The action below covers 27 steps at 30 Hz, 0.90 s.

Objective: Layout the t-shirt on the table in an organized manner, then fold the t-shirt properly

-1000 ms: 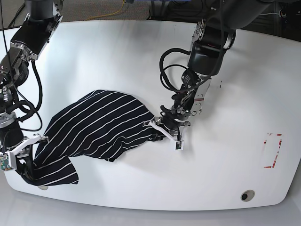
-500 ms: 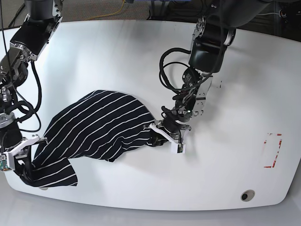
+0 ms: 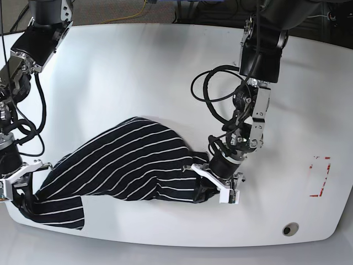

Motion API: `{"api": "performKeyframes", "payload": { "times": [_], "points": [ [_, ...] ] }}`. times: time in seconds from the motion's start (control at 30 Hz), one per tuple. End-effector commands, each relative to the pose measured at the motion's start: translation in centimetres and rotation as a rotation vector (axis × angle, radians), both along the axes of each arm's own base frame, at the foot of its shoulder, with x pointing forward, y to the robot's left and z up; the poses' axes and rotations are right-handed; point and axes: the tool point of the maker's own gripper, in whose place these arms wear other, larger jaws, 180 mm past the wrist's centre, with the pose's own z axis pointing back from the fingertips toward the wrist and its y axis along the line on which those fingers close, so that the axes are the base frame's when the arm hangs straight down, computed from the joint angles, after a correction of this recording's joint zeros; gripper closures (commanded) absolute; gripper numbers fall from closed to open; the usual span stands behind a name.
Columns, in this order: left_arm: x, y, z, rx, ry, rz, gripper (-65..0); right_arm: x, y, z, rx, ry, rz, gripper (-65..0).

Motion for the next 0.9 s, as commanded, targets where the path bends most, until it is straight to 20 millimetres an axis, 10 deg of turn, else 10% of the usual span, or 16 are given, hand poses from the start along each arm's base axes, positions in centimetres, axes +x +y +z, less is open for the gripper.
{"api": "performKeyframes", "payload": {
  "times": [0.0, 0.87],
  "points": [
    [0.7, 0.7, 4.0, 0.002, -0.106, 0.0, -3.6, -0.1, -0.1, 2.5, -0.013, -0.076, 0.004, 0.0],
    [1.4, 15.0, 15.0, 0.122, -0.344, 0.129, -3.6, 0.0, -1.0, 7.0, -0.077, -0.164, -0.01, 0.0]
  ]
}}
